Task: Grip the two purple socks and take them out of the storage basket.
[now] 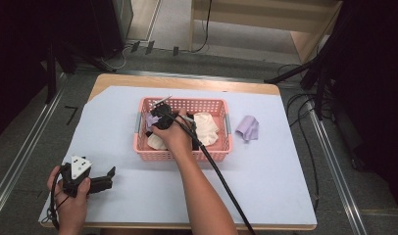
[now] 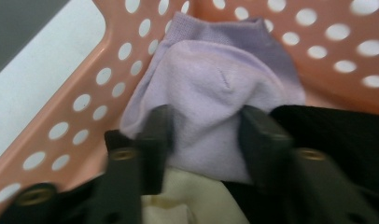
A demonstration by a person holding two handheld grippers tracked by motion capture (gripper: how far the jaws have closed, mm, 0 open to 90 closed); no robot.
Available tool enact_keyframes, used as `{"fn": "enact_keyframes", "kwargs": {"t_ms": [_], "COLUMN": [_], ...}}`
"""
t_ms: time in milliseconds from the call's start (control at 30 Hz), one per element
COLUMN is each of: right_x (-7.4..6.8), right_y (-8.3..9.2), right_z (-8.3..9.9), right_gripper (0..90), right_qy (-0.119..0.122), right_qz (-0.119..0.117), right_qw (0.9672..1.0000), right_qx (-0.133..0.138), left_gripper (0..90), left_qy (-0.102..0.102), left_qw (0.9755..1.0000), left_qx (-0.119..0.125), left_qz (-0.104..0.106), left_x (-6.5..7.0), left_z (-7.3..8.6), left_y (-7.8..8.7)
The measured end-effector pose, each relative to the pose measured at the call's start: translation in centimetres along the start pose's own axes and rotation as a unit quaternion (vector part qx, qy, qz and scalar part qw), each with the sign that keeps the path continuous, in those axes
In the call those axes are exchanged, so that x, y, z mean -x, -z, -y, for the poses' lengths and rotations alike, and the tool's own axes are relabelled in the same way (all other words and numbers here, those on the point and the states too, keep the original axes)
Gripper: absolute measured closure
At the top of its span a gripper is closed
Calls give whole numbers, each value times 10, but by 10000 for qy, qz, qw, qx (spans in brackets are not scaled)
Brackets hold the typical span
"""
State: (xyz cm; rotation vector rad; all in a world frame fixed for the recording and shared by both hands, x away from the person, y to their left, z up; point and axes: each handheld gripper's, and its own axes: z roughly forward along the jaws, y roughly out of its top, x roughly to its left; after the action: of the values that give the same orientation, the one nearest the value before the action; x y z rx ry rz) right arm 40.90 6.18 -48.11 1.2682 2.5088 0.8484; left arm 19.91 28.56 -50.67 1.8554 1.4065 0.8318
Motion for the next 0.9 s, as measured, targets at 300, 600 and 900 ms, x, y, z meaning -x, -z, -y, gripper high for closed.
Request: {"fn": "enact_keyframes", "kwargs": {"t_ms": [300,600,900], "right_x": [5,5,6], "right_y": [27,58,90], "right_z": [2,6,5], "right_gripper": [844,868,878], "right_qy": [-307,-535,-443], "right_qz": [-137,-232,-58], "right_qw": [9957,9796,9609], "right_qx": [860,1924,2734], "left_gripper": [3,3,3], "left_qy": [-10,6,-1], "left_qw": [10000,10000,10000], "left_qx": [-16,-10,-14], "left_qz": [-3,0,2], "left_x": [0,1,1], "left_z": [0,0,0], "left_y": [0,-1,-1]}}
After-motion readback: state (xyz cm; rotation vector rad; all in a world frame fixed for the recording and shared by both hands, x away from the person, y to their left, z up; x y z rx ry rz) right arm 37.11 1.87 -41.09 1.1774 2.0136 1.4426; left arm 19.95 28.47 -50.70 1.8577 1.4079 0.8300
